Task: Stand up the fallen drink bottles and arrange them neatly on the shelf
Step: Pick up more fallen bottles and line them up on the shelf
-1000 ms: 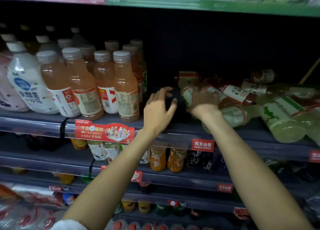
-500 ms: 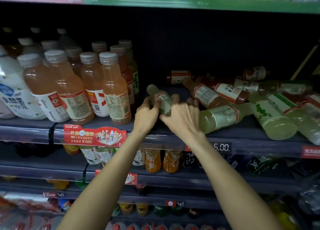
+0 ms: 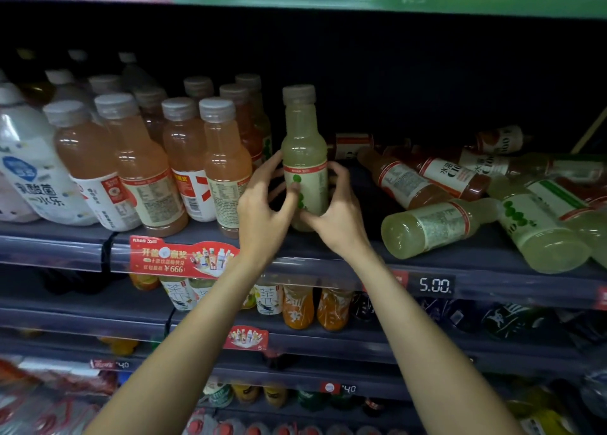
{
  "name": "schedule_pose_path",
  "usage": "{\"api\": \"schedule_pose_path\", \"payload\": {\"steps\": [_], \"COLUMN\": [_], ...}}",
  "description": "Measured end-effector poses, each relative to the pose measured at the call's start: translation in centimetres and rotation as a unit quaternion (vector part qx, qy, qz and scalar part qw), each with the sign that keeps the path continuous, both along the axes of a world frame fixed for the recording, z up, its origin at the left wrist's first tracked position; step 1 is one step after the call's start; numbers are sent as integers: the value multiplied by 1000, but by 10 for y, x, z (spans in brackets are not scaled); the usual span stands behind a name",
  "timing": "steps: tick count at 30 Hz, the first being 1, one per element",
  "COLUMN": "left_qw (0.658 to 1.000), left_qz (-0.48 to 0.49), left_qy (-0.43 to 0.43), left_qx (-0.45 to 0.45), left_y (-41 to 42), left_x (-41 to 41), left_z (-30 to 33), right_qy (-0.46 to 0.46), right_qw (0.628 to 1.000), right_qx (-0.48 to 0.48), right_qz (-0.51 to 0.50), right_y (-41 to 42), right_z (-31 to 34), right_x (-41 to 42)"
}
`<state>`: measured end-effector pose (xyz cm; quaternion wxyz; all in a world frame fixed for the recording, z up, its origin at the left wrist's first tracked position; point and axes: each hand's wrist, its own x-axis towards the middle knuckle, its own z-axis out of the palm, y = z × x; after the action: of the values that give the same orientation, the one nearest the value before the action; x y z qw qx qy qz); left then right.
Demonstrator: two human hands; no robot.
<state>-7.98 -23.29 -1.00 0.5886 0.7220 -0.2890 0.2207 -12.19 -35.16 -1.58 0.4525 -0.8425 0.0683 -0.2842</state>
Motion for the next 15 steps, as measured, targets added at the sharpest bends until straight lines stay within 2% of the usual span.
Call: {"api": "schedule_pose_path", "payload": {"steps": [4,6,9,13,15], "left_qw": [990,977,942,924,924], "left_qz": [36,83,197,276,276], "left_qy": [-58,-126,-224,-216,-216], "left_qx": [124,150,152,154,154], "left_y": [8,14,28,42,44], "left_x": [1,-2,-1,11,15], "left_z": [0,3,5,-6,-11], "right_qy": [37,62,65,105,112], "right_qw": [998,996,997,984,984], "right_qx": [56,64,26,-102,-105], "right_qz": [18,3,-29,-107,-96], "right_y": [2,1,0,6,13], "right_z": [0,4,3,2,3], "right_x": [20,33,51,66,74]}}
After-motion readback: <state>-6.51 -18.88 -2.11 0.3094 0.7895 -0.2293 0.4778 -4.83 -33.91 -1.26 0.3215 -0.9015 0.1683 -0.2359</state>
